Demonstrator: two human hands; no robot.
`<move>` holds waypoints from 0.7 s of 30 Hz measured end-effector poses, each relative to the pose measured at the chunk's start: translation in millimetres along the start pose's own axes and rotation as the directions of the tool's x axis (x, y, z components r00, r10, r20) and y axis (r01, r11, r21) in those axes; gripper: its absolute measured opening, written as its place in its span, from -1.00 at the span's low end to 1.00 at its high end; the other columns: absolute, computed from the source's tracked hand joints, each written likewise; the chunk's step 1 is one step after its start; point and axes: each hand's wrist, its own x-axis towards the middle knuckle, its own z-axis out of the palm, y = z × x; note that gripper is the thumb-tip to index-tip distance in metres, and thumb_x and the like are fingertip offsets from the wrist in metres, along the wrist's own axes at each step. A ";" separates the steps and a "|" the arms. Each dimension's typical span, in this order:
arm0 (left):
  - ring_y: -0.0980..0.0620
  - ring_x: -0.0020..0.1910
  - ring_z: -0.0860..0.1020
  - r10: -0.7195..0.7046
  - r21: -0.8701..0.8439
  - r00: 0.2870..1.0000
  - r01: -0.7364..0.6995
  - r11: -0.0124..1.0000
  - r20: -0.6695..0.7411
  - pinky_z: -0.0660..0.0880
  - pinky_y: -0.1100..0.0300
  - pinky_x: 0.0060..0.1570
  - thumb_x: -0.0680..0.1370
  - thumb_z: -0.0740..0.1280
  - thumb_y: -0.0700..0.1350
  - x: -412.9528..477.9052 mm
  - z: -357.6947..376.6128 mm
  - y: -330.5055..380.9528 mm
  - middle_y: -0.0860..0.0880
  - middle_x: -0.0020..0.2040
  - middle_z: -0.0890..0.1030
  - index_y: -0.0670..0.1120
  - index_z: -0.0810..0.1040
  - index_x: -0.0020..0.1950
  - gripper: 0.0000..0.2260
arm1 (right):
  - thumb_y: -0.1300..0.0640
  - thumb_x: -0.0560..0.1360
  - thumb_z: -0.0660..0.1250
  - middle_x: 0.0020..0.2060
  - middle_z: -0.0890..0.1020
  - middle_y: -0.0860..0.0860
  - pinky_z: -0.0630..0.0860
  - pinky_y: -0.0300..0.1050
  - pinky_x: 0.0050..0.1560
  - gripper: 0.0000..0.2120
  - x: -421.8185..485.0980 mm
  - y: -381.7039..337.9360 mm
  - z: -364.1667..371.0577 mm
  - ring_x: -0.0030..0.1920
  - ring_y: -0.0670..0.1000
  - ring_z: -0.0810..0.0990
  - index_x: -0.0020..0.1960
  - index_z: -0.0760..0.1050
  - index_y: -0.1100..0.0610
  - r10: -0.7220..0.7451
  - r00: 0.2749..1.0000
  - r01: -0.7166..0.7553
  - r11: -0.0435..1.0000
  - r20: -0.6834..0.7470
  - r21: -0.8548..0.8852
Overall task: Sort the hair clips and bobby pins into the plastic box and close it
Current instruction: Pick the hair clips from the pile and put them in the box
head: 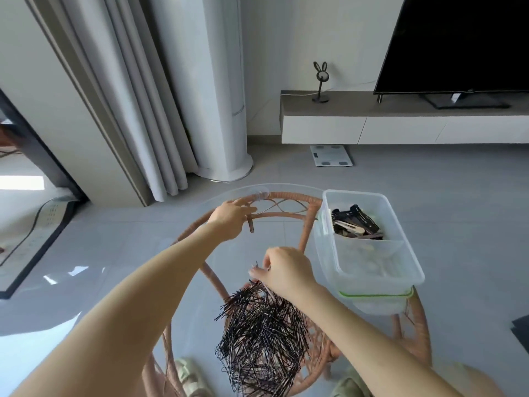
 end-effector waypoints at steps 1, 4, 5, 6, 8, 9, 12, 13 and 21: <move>-0.09 0.35 0.37 0.009 -0.043 0.999 -0.011 0.999 -0.051 0.40 0.04 0.28 0.56 0.22 -0.22 -2.0 -2.3 -0.2 0.05 0.42 0.37 0.03 0.47 0.30 -0.66 | -0.12 0.43 0.31 -0.30 0.59 0.06 0.43 -0.11 -0.22 -0.64 1.6 -2.1 5.8 -0.21 0.11 0.54 -0.25 0.50 0.21 0.016 1.000 -0.016 0.999 0.022 -0.032; -0.14 0.20 0.48 0.075 -0.071 0.988 -0.085 0.994 -0.137 0.48 0.04 0.11 0.52 0.32 -0.20 -11.3 -8.8 -1.7 -0.01 0.33 0.47 -0.10 0.61 0.10 -0.82 | -0.02 0.46 0.30 -0.39 0.48 0.03 0.39 -0.13 -0.25 -0.70 2.7 -5.9 16.6 -0.25 0.11 0.49 -0.32 0.44 0.17 0.048 0.998 -0.046 0.997 0.030 -0.056; -0.14 0.19 0.49 0.092 -0.067 0.986 -0.102 0.993 -0.140 0.48 0.03 0.10 0.51 0.33 -0.19 -14.6 -9.4 -3.8 -0.01 0.35 0.46 -0.11 0.62 0.07 -0.83 | 0.00 0.47 0.29 -0.34 0.51 0.04 0.42 -0.11 -0.23 -0.73 2.3 -6.8 17.4 -0.24 0.10 0.50 -0.26 0.48 0.18 0.056 0.998 -0.055 0.998 0.014 -0.036; -0.14 0.19 0.49 0.096 -0.068 0.986 -0.106 0.992 -0.136 0.49 0.03 0.08 0.50 0.34 -0.18 -18.6 -9.3 -5.0 0.00 0.35 0.46 -0.10 0.62 0.07 -0.83 | 0.01 0.48 0.28 -0.30 0.56 0.06 0.45 -0.10 -0.20 -0.75 0.7 -7.0 16.5 -0.24 0.09 0.51 -0.21 0.51 0.19 0.064 0.998 -0.064 0.998 -0.005 -0.001; -0.11 0.11 0.53 0.064 -0.113 0.987 -0.081 0.990 -0.146 0.49 0.06 -0.02 0.51 0.34 -0.12 -25.0 -7.9 -5.2 0.00 0.28 0.51 -0.04 0.61 0.08 -0.83 | 0.00 0.48 0.29 -0.27 0.62 0.05 0.50 -0.11 -0.20 -0.77 -5.2 -5.9 10.2 -0.26 0.07 0.54 -0.19 0.52 0.17 0.082 0.993 -0.072 0.991 -0.085 0.113; -0.11 0.04 0.55 0.037 -0.163 0.985 -0.064 0.985 -0.167 0.48 0.09 -0.07 0.51 0.34 -0.09 -27.9 -9.2 -2.0 -0.03 0.19 0.57 -0.02 0.61 0.07 -0.84 | 0.00 0.47 0.30 -0.31 0.61 0.03 0.49 -0.13 -0.23 -0.78 -9.0 -4.0 5.4 -0.29 0.06 0.54 -0.22 0.49 0.15 0.090 0.985 -0.063 0.982 -0.148 0.177; -0.09 -0.11 0.57 -0.035 -0.377 0.970 -0.060 0.924 -0.240 0.46 0.15 -0.11 0.49 0.36 -0.05 -34.5 -20.1 17.7 -0.08 -0.05 0.65 -0.02 0.63 0.06 -0.83 | -0.01 0.45 0.32 -0.38 0.61 -0.04 0.48 -0.14 -0.29 -0.80 -20.2 6.0 -12.6 -0.35 0.01 0.56 -0.24 0.44 0.08 0.116 0.955 -0.020 0.942 -0.271 0.334; -0.08 -0.12 0.58 -0.042 -0.426 0.967 -0.072 0.902 -0.252 0.45 0.16 -0.11 0.49 0.36 -0.05 -35.1 -24.1 25.0 -0.08 -0.07 0.66 -0.02 0.63 0.06 -0.82 | -0.02 0.44 0.34 -0.35 0.64 -0.04 0.52 -0.11 -0.25 -0.81 -21.8 10.3 -16.9 -0.32 -0.01 0.59 -0.24 0.46 0.07 0.129 0.958 -0.016 0.916 -0.257 0.401; 0.03 -0.24 0.50 -0.014 -0.530 0.970 -0.120 0.839 -0.243 0.41 0.20 -0.18 0.48 0.35 -0.04 -38.4 -50.6 71.4 0.00 -0.21 0.59 0.01 0.64 0.04 -0.83 | 0.05 0.45 0.35 -0.26 0.69 0.06 0.58 0.12 0.00 -0.86 -41.4 25.8 -38.6 -0.18 0.06 0.67 -0.25 0.54 0.09 0.188 0.977 -0.050 0.674 -0.105 0.737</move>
